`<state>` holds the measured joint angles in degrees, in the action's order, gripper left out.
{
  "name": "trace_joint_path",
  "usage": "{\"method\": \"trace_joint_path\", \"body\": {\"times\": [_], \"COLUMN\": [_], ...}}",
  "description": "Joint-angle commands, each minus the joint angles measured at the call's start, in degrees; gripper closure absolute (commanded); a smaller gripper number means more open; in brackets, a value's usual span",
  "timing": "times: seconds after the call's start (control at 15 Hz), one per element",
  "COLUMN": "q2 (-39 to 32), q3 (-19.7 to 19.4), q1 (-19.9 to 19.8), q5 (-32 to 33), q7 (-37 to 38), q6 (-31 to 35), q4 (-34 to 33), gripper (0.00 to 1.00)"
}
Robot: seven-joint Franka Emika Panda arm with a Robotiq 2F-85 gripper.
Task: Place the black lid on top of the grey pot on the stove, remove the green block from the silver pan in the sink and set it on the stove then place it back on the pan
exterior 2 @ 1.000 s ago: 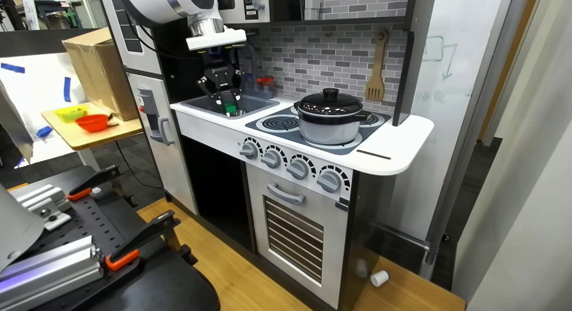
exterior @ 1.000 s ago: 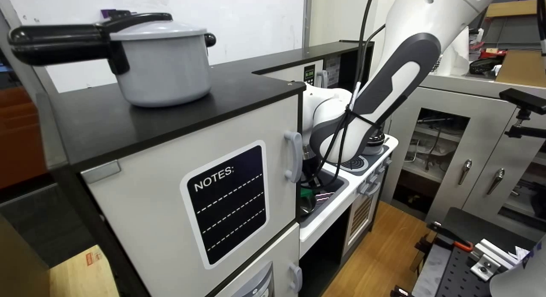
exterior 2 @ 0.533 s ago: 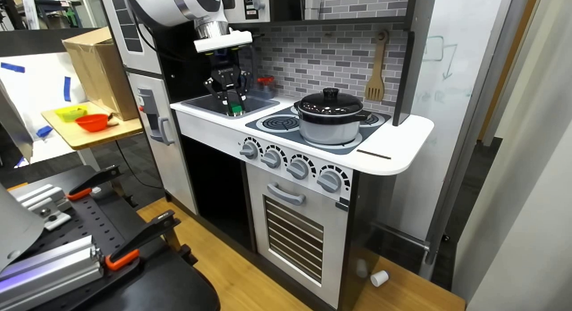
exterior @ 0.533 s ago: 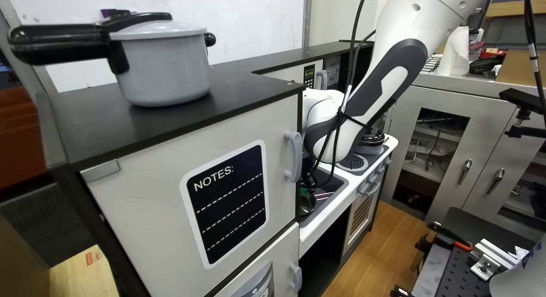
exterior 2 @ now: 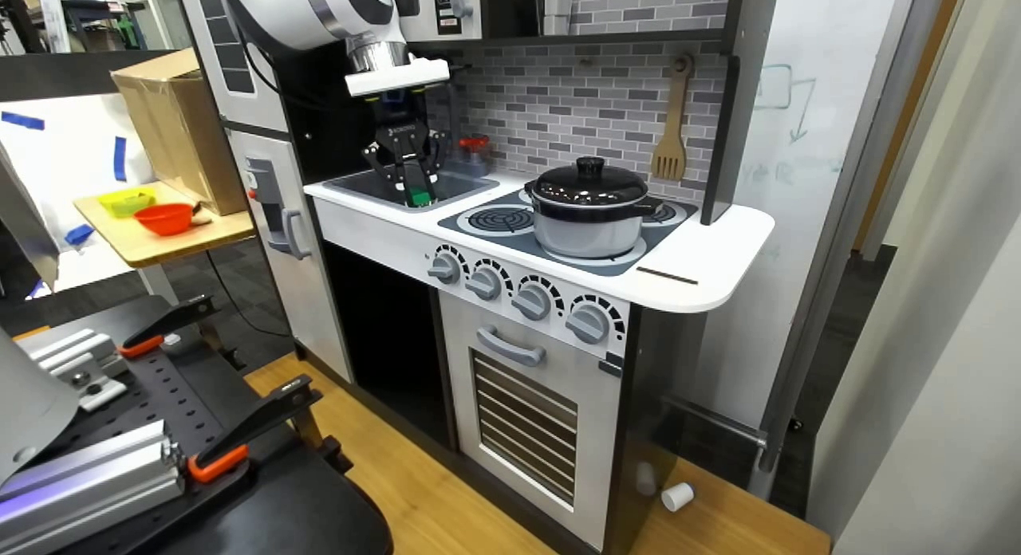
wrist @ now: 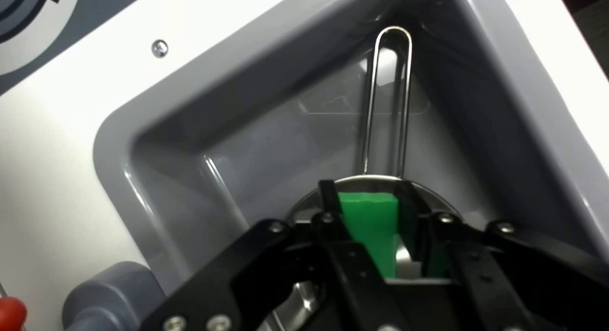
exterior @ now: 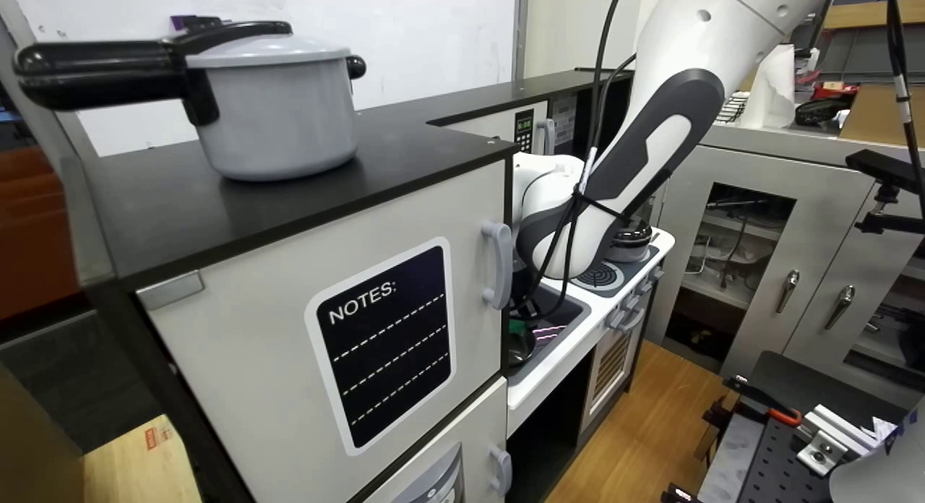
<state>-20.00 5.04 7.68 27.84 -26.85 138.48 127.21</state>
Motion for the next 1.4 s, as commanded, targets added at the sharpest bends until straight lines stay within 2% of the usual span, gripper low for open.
{"method": "trace_joint_path", "body": {"times": [0.0,0.13,0.2,0.27,0.4,0.73,1.33], "q2": [0.2,0.2,0.2,0.2,0.3,1.0,6.7], "q3": [0.6,0.6,0.6,0.6,0.5,0.3,-1.4], "q1": [-0.5,-0.4,-0.3,-0.3,-0.1,-0.2,-2.1], "q5": [-0.1,0.0,0.1,0.1,0.3,0.5,0.0], "q7": [-0.3,-0.2,0.0,0.3,0.7,1.5,4.0], "q6": [-1.3,-1.4,-1.5,-1.6,-1.7,-1.3,-0.5], "q4": [0.7,1.2,1.3,1.3,1.3,1.7,5.6], "gripper": [0.92,0.92,0.76,0.42,0.35,0.02,0.00]}}
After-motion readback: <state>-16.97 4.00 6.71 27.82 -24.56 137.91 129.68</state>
